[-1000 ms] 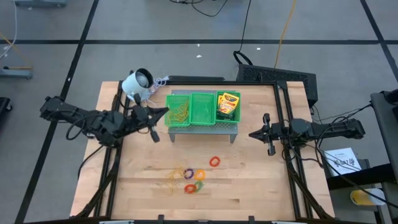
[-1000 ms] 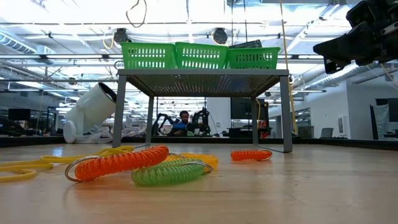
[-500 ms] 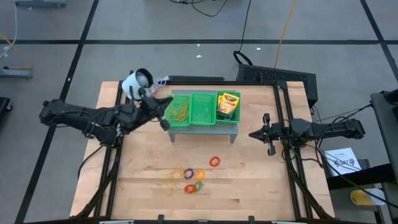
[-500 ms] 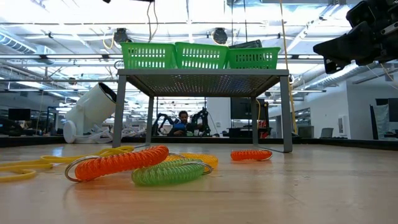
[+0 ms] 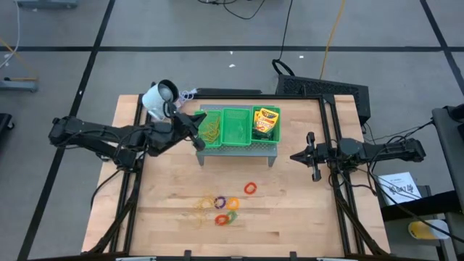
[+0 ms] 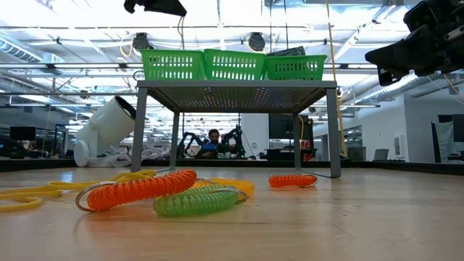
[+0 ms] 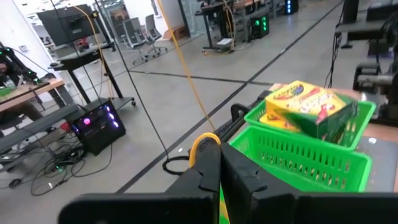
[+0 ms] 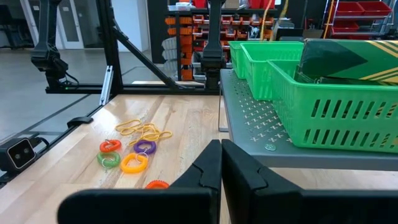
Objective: Pick & Place Office Desk Supplies
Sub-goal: Put the yellow rubber band into the left green basket
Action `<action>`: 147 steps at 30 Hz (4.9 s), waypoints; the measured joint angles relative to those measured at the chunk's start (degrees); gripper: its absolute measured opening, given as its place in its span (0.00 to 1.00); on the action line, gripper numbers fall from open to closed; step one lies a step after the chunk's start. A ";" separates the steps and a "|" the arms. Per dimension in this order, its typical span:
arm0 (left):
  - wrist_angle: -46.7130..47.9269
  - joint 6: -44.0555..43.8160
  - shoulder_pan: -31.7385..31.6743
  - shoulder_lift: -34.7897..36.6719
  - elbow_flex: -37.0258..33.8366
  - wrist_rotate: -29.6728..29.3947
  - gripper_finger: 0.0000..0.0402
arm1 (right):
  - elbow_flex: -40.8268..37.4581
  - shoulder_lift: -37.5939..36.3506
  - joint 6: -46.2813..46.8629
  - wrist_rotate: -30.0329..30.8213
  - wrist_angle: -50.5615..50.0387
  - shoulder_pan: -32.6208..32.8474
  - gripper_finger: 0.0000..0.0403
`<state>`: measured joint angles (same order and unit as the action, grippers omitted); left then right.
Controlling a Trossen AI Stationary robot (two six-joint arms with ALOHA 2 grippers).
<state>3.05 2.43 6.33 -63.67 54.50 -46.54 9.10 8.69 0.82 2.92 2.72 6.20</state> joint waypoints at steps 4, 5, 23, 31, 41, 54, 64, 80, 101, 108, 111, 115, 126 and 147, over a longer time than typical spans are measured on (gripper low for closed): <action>-0.18 -0.41 0.00 0.11 0.02 -0.01 0.02 | 0.00 0.00 0.00 -0.01 0.00 0.01 0.00; -0.12 -0.42 0.02 0.06 0.02 0.00 0.03 | 0.00 0.02 0.00 0.00 0.02 0.02 0.00; 1.10 -1.41 0.02 0.12 0.02 0.00 0.01 | 0.00 0.00 0.00 -0.01 0.02 0.01 0.00; 2.16 -2.92 0.01 -1.43 0.00 0.03 0.03 | 0.00 0.02 0.00 0.00 0.02 0.02 0.00; 3.19 -5.32 -2.57 -5.63 0.00 0.17 0.04 | 0.00 0.01 0.00 -0.01 0.02 0.01 0.00; 3.14 -5.62 -3.11 -6.09 0.00 -0.04 0.10 | 0.00 0.02 0.00 0.00 0.01 0.02 0.00; 3.20 -11.35 -3.11 -5.62 0.00 -2.98 0.32 | 0.00 0.02 0.00 -0.01 0.02 0.00 0.00; 3.26 -5.17 3.91 3.22 -0.02 8.30 0.54 | 0.00 0.02 0.00 -0.02 0.01 0.02 0.00; 13.16 -11.82 18.67 0.14 0.00 48.87 0.54 | 0.00 0.00 0.00 -0.02 0.02 0.02 0.00; 13.75 -18.17 19.54 -8.31 -0.02 47.54 0.54 | 0.00 0.00 0.00 0.00 0.01 0.01 0.00; 14.31 -17.64 19.54 -12.05 -0.02 47.49 0.54 | 0.00 0.00 0.00 -0.01 0.01 0.00 0.00; 16.45 -13.32 19.54 -16.96 -0.02 46.01 0.54 | 0.00 0.00 0.00 0.00 0.00 0.02 0.00; 16.30 -16.73 19.54 -29.02 -0.02 43.63 0.54 | 0.00 0.02 0.00 -0.02 0.02 0.00 0.00; 10.02 -16.57 19.36 -37.43 0.00 44.93 0.54 | 0.02 0.02 0.00 -0.02 0.01 0.01 0.00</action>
<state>13.07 -14.14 25.69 -101.10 54.50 -1.61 9.13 8.71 0.82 2.90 2.73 6.20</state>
